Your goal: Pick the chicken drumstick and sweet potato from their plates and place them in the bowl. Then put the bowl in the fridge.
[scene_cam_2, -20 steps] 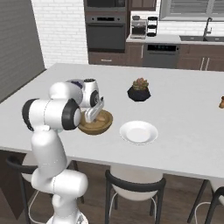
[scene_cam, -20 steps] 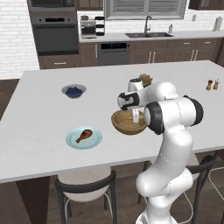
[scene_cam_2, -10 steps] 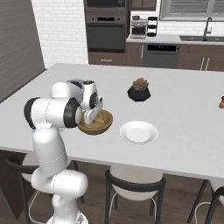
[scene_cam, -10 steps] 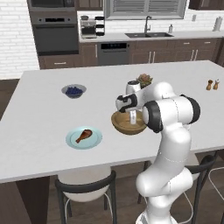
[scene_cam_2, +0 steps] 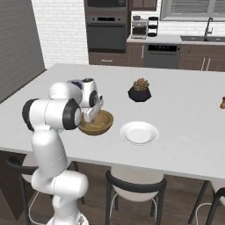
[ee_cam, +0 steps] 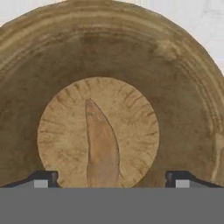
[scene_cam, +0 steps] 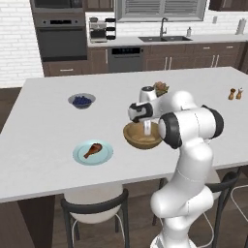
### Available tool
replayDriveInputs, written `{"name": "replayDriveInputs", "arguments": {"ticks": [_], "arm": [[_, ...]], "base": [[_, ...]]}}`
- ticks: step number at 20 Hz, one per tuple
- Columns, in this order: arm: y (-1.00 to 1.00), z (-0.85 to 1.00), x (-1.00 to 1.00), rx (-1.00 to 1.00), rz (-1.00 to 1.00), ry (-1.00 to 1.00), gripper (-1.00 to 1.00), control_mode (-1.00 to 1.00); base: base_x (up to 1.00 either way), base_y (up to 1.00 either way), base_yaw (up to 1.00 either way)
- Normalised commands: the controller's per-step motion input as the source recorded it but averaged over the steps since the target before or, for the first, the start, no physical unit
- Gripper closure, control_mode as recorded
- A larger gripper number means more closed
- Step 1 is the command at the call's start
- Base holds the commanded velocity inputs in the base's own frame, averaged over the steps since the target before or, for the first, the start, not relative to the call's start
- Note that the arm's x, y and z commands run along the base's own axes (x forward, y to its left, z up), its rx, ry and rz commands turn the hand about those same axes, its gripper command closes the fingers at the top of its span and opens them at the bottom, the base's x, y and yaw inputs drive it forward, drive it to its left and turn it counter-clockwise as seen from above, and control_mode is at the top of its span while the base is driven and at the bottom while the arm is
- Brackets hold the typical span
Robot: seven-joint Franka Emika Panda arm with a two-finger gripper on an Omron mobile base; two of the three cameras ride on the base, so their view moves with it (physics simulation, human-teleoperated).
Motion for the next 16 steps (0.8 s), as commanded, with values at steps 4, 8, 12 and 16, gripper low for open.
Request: {"name": "replayDriveInputs", "arguments": {"ticks": [4, 8, 12, 16], "arm": [[0.34, 0.79, -0.07, 0.0, -0.06, -0.08, -1.0, -1.0], [0.7, 0.32, -0.34, 0.0, 0.24, -0.02, -1.0, -1.0], [0.84, 0.17, -0.35, 0.0, 0.58, 0.0, -1.0, -1.0], [0.78, 0.26, -0.18, 0.0, 0.7, 0.01, -1.0, -1.0]], "base": [[0.0, 0.0, 0.0], [0.0, 0.0, 0.0], [0.0, 0.0, 0.0], [0.0, 0.0, 0.0]]}}
